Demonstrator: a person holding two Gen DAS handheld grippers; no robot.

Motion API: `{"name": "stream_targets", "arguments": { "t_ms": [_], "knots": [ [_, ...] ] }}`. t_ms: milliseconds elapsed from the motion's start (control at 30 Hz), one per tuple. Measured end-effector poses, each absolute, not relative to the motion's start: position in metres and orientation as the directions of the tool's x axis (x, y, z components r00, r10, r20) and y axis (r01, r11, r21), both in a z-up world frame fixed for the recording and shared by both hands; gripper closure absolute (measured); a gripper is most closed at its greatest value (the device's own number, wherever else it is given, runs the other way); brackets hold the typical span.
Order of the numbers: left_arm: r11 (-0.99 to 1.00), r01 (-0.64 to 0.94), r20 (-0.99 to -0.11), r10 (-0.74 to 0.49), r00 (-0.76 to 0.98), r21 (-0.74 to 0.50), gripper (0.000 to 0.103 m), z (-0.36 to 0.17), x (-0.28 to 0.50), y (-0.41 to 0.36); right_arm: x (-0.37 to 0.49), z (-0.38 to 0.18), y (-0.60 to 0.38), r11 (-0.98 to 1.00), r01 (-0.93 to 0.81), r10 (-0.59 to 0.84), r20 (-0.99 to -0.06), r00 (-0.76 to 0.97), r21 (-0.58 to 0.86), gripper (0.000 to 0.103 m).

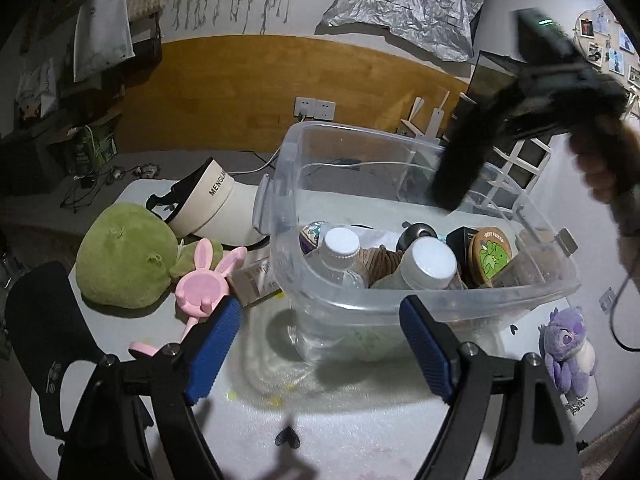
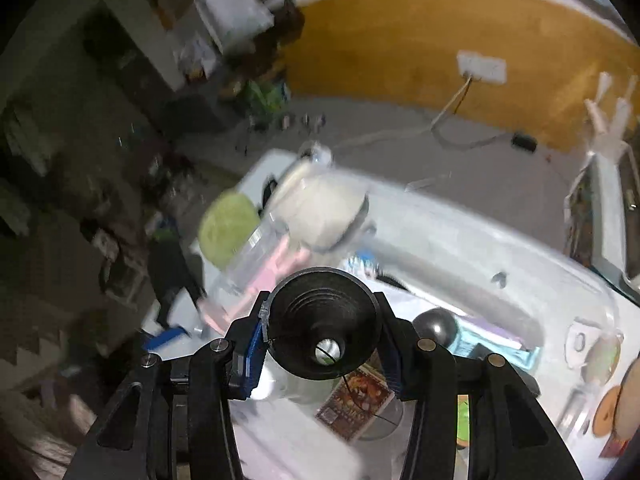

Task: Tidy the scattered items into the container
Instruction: 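Carry the black tube with the right gripper over the clear box, then lower the black rope-wrapped tube with the right gripper into the box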

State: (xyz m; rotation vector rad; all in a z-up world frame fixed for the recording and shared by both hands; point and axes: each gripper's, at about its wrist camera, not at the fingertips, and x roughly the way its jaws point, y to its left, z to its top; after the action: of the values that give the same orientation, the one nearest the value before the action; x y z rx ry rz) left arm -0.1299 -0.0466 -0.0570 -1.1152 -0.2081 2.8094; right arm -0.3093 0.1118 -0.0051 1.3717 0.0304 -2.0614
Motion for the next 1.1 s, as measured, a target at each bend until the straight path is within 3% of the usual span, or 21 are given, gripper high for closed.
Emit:
{"name": "stream_targets", "arguments": {
  "t_ms": [400, 633, 833, 1100],
  "knots": [
    [-0.976, -0.091, -0.674, 0.201, -0.711, -0.195, 0.020, -0.055, -0.137, -0.048, -0.311, -0.095, 0.060, -0.775, 0.585, -0.343, -0.936, -0.076, 0.237, 0.054],
    [-0.977, -0.095, -0.668, 0.202, -0.716, -0.193, 0.020, -0.053, -0.136, -0.047, -0.317, -0.089, 0.052, -0.782, 0.584, -0.302, -0.952, -0.052, 0.216, 0.054],
    [-0.977, -0.099, -0.663, 0.202, -0.721, -0.190, 0.020, -0.051, -0.134, -0.047, -0.313, -0.088, 0.053, -0.768, 0.612, -0.182, -0.981, 0.074, 0.189, 0.054],
    [-0.975, -0.086, -0.659, 0.202, -0.725, -0.204, 0.020, -0.049, -0.135, -0.050, -0.312, -0.075, 0.041, -0.702, 0.701, -0.069, -0.991, 0.111, 0.127, 0.054]
  ]
}}
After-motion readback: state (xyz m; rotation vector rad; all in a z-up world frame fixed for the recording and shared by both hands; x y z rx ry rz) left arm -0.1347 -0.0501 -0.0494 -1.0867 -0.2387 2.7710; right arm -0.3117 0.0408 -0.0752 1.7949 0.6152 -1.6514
